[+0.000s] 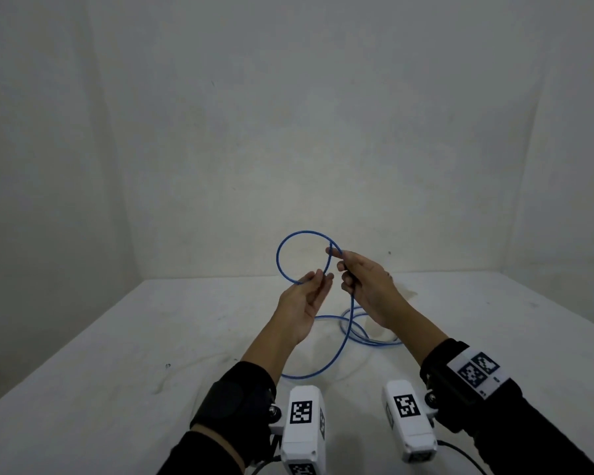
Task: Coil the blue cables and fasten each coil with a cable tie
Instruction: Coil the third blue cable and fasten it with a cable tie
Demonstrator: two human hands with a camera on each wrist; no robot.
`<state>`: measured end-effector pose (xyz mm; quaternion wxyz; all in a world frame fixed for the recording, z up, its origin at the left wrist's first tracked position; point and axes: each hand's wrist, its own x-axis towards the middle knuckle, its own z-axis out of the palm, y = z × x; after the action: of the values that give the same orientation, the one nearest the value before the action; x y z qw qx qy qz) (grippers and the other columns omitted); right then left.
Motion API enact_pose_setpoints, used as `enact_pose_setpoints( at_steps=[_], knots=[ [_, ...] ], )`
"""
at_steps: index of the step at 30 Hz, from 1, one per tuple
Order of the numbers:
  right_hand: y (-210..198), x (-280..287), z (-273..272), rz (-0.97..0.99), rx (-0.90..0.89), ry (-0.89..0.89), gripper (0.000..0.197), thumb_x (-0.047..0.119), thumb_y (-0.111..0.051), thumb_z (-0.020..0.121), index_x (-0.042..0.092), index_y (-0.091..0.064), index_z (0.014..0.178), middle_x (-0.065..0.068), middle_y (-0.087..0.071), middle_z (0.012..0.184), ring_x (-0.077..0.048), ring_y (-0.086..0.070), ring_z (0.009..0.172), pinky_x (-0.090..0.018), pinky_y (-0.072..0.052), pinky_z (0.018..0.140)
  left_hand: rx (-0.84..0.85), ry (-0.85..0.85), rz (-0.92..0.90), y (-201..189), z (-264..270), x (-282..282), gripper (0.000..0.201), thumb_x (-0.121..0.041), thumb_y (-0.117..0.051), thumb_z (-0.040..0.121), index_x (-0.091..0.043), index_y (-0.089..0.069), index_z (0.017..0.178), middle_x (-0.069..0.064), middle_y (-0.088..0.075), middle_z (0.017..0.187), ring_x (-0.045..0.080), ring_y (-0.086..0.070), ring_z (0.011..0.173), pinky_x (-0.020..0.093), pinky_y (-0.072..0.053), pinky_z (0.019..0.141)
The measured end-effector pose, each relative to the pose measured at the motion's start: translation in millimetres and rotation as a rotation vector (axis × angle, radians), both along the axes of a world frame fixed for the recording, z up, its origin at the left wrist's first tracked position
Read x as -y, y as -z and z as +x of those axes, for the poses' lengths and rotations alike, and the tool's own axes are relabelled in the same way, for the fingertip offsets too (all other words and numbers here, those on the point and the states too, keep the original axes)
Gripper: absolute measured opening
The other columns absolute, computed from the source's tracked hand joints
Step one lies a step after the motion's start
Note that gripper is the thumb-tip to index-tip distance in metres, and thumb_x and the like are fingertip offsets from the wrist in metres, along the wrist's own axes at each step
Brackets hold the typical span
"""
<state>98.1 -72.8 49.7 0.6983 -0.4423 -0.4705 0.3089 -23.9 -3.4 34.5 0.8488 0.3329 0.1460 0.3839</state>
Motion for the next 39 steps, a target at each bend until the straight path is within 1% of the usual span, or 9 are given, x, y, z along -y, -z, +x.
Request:
enact_pose_setpoints(
  at_steps=[6,10,14,16,21,24,31,35,39],
  knots=[
    [-2.5,1.2,-0.2,-0.014,0.052,0.08,0.023,0.018,-0.046,0.101,0.008,-0.062,0.114,0.001,-0.063,0.094,-0.008,-0.039,0.06,-0.02,-0.039,0.06,-0.14,0.081,0.165,4.9,-2.7,2.5,0.046,-0.008,-0.066,0.085,0.008,-0.052,0.125,0.015,-0.066,0.111,0.024,-0.066,0.105,0.029,-0.054,0.091],
    [0.1,-0.2,4.5,0.011,0.108,0.159,0.022,0.02,-0.046,0.101,0.01,-0.065,0.107,-0.003,-0.07,0.089,-0.007,-0.042,0.057,-0.021,-0.039,0.059,-0.238,0.056,0.272,4.3,-3.8,2.7,0.045,-0.021,-0.068,0.084,-0.002,-0.056,0.123,0.008,-0.069,0.113,0.025,-0.064,0.107,0.032,-0.054,0.092],
    [2.9,-1.9,11.2,0.003,0.197,0.216,0.026,0.023,-0.047,0.101,0.006,-0.067,0.104,-0.003,-0.068,0.081,-0.007,-0.039,0.056,-0.019,-0.035,0.056,-0.346,-0.217,0.37,1.7,-5.8,-7.5,0.046,-0.047,-0.069,0.078,-0.018,-0.061,0.113,-0.002,-0.067,0.114,0.021,-0.058,0.113,0.034,-0.046,0.089],
    [3.9,-1.9,12.7,-0.021,0.296,0.282,0.027,0.025,-0.048,0.1,0.006,-0.067,0.1,0.001,-0.065,0.078,-0.001,-0.043,0.053,-0.018,-0.035,0.056,-0.377,-0.256,0.409,-7.0,-11.7,-11.6,0.039,-0.052,-0.061,0.083,-0.021,-0.061,0.106,-0.003,-0.067,0.109,0.019,-0.06,0.105,0.032,-0.048,0.086],
    [7.0,0.2,7.1,-0.07,0.484,0.267,0.021,0.025,-0.052,0.098,0.015,-0.064,0.085,0.003,-0.065,0.077,0.007,-0.054,0.057,-0.011,-0.038,0.059,-0.528,-0.179,0.72,-18.5,-21.2,-12.7,0.039,-0.043,-0.061,0.087,-0.011,-0.06,0.11,0.007,-0.066,0.11,0.016,-0.065,0.085,0.025,-0.054,0.075],
    [8.1,-1.4,3.4,-0.083,0.509,0.255,0.023,0.022,-0.054,0.098,0.003,-0.065,0.093,0.004,-0.063,0.073,0.01,-0.055,0.057,-0.007,-0.04,0.057,-0.6,-0.044,0.773,-20.8,-23.8,-8.8,0.041,-0.041,-0.056,0.091,-0.008,-0.058,0.115,0.003,-0.067,0.101,0.016,-0.067,0.08,0.022,-0.055,0.07],
    [10.7,-3.3,1.3,-0.088,0.401,0.195,0.023,0.024,-0.058,0.095,0.011,-0.04,0.094,-0.003,-0.064,0.069,-0.001,-0.061,0.062,-0.02,-0.044,0.066,-0.576,-0.064,0.802,-13.6,-24.9,-6.6,0.032,-0.033,-0.065,0.087,-0.011,-0.068,0.11,0.004,-0.07,0.106,0.011,-0.066,0.087,0.019,-0.049,0.067],
    [8.6,-1.8,-0.9,-0.068,0.453,0.211,0.025,0.028,-0.06,0.094,0.007,-0.047,0.099,-0.007,-0.07,0.069,-0.006,-0.052,0.054,-0.017,-0.039,0.054,-0.497,-0.096,0.77,-9.2,-23.4,-6.6,0.031,-0.022,-0.065,0.087,-0.004,-0.067,0.112,0.011,-0.069,0.103,0.017,-0.065,0.091,0.016,-0.053,0.071],
    [6.8,2.3,-0.3,-0.036,0.421,0.275,0.025,0.029,-0.064,0.092,0.004,-0.059,0.096,-0.005,-0.07,0.07,-0.004,-0.051,0.051,-0.016,-0.042,0.052,-0.461,-0.121,0.765,-10.0,-22.9,-3.7,0.025,-0.022,-0.068,0.085,-0.007,-0.069,0.105,0.003,-0.069,0.094,0.013,-0.064,0.086,0.016,-0.054,0.069]
  ],
)
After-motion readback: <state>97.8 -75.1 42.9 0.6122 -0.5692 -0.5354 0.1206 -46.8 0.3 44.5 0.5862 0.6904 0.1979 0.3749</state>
